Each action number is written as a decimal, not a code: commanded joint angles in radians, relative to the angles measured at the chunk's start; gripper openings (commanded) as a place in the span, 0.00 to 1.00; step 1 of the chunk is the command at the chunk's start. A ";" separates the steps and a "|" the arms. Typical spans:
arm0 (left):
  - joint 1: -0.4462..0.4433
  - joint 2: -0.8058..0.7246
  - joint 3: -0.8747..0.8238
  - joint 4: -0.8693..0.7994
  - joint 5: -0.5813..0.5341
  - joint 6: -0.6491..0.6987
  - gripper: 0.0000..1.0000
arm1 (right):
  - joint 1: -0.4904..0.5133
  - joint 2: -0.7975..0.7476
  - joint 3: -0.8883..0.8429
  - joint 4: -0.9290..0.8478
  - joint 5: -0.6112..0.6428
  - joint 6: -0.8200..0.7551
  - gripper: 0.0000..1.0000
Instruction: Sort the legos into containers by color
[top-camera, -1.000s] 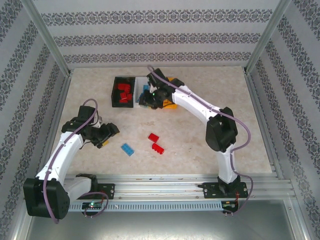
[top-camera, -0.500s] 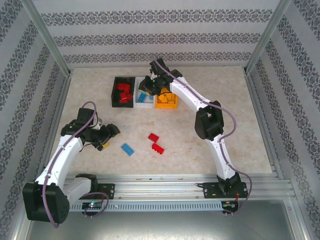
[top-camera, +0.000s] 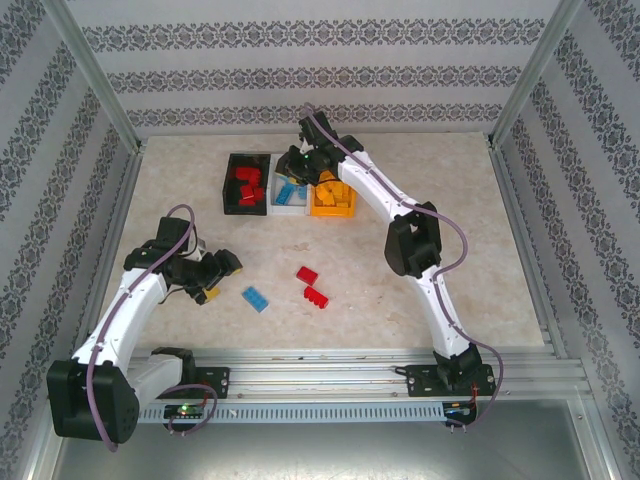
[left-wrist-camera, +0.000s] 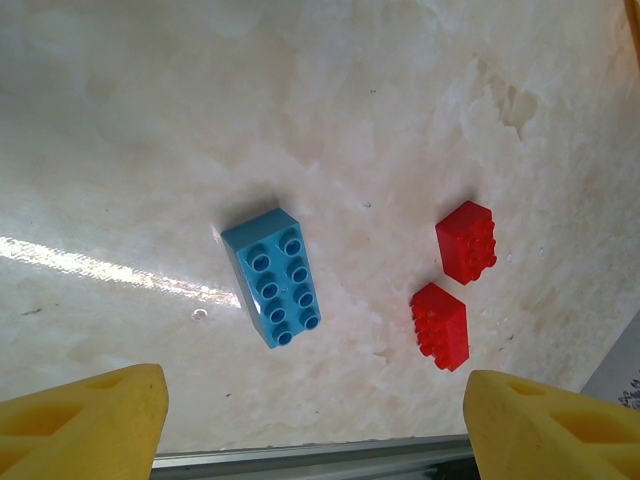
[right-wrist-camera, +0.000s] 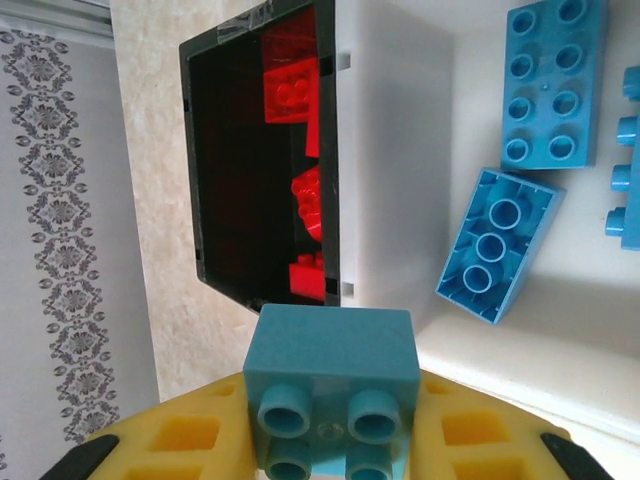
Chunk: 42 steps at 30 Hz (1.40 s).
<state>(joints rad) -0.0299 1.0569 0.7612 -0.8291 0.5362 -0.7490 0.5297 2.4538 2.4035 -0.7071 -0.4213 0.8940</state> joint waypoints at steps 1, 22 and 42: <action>0.005 0.005 -0.002 -0.020 0.014 0.003 0.79 | -0.019 0.027 0.045 -0.026 -0.014 0.016 0.30; -0.016 -0.013 -0.008 -0.066 0.001 0.029 0.82 | -0.036 -0.028 0.035 -0.076 0.027 -0.009 0.51; -0.021 -0.049 0.016 -0.076 -0.030 0.024 0.82 | 0.141 -0.366 -0.300 -0.280 0.162 -0.404 0.54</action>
<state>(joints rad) -0.0402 1.0340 0.7612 -0.8726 0.5243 -0.7383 0.5987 2.1674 2.1834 -0.8829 -0.3271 0.6434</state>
